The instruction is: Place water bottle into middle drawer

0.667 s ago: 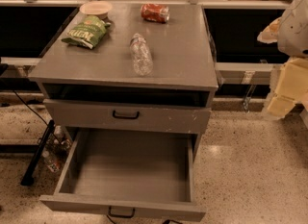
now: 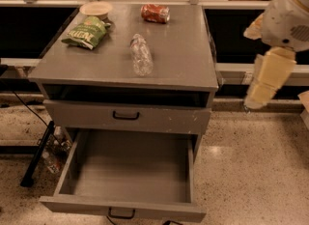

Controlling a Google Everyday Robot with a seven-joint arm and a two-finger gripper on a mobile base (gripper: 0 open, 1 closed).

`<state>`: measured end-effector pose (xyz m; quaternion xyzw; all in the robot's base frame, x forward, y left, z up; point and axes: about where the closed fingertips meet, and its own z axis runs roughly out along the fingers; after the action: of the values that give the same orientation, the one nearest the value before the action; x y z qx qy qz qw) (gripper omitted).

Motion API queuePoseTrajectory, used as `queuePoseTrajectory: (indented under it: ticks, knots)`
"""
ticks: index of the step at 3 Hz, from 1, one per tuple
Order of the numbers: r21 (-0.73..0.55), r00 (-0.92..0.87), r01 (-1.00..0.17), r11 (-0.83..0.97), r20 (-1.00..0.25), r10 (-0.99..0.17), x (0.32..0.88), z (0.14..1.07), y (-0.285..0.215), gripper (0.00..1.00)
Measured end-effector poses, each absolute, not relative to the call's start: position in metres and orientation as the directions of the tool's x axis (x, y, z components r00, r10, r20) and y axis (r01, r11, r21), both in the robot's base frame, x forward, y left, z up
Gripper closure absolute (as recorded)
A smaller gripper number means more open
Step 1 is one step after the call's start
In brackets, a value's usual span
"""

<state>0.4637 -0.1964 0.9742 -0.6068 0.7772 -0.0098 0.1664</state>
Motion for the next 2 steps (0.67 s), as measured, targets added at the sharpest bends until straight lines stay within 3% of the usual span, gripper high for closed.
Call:
queuePoseTrajectory:
  ticks: [1, 2]
  knots:
    - [-0.173, -0.174, -0.958, 0.227, -0.277, -0.945, 0.5103, 0.9602, -0.1552, 0.0]
    - [-0.173, -0.174, -0.958, 0.228, -0.277, -0.945, 0.5104, 0.9602, -0.1552, 0.0]
